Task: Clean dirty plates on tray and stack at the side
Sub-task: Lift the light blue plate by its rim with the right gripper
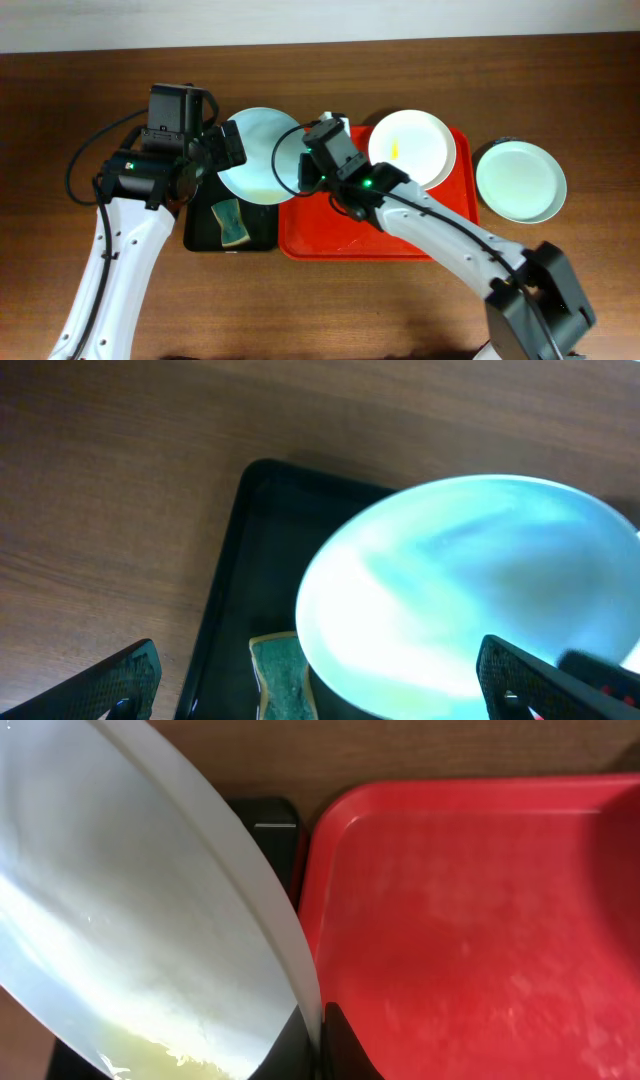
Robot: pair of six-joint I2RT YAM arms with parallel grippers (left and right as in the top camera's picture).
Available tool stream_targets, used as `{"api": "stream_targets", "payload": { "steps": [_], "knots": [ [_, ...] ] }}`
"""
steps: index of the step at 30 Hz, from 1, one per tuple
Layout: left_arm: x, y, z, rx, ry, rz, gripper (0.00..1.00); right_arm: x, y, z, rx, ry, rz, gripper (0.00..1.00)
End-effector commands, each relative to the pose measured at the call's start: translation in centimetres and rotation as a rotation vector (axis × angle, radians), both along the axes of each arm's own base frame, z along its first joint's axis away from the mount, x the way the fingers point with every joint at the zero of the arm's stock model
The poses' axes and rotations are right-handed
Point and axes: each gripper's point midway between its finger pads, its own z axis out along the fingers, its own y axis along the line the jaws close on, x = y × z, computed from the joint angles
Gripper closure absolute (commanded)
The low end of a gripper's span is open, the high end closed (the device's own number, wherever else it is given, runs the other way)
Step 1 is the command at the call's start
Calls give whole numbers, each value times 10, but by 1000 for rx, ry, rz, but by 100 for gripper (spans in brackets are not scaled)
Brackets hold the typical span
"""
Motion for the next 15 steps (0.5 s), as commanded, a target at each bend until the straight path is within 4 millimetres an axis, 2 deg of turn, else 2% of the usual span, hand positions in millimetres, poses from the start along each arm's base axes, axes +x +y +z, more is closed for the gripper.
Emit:
{"api": "stream_targets", "payload": {
  "steps": [1,6,9,15],
  "knots": [
    [2,2,2,1,-6,7,1,14,7,-8,-51,-69,-31,96],
    [2,2,2,1,-6,8,1,32,20,-10,-79,-177,-8,96],
    [2,2,2,1,-6,8,1,44,21,4,-107,-274,5,96],
    [2,2,2,1,-6,7,1,60,35,38,-244,-518,188,96]
  ]
}}
